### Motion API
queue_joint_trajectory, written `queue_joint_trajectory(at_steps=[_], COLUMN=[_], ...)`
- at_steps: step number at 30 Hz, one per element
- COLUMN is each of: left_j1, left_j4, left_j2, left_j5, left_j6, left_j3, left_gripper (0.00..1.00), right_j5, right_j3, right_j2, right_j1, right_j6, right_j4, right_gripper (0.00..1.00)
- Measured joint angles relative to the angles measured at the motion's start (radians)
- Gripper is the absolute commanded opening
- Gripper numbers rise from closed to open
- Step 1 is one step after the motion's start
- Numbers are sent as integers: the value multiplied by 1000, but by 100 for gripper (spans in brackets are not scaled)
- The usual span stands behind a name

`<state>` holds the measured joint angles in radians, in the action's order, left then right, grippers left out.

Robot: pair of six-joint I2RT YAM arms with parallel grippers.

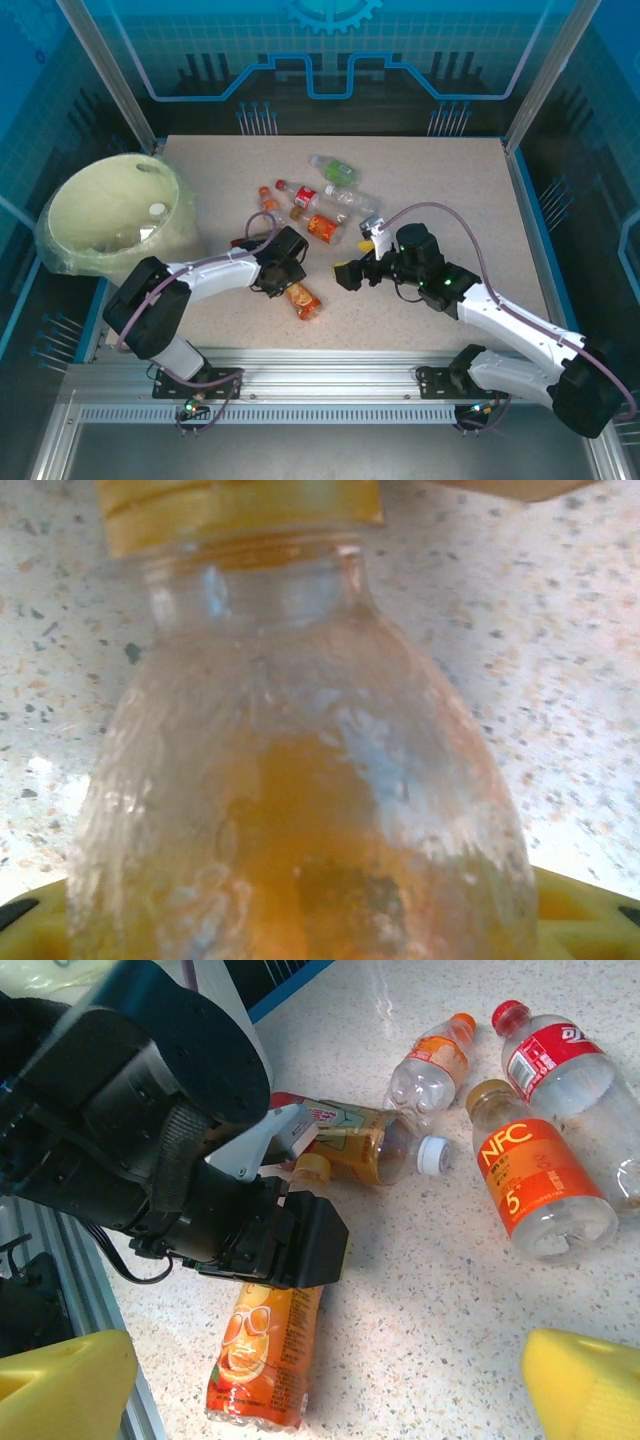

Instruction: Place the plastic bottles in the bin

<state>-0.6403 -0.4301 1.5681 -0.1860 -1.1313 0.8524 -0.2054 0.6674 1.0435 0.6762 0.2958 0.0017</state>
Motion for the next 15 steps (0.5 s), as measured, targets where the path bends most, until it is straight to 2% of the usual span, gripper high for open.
queue_joint_trajectory(at_steps=[9,15], left_j1=[-6,-6], left_j4=[63,68], left_j2=[-205,-297], left_j5=[-4,-31], left_j6=[149,303], left_j3=[-1,30], left_gripper=[52,51], right_j5=[-25,-36], right_j3=[0,0], right_j2=[2,9], right_j1=[25,34], right_j6=[-29,-36], right_j4=[31,42], right_gripper=[100,100])
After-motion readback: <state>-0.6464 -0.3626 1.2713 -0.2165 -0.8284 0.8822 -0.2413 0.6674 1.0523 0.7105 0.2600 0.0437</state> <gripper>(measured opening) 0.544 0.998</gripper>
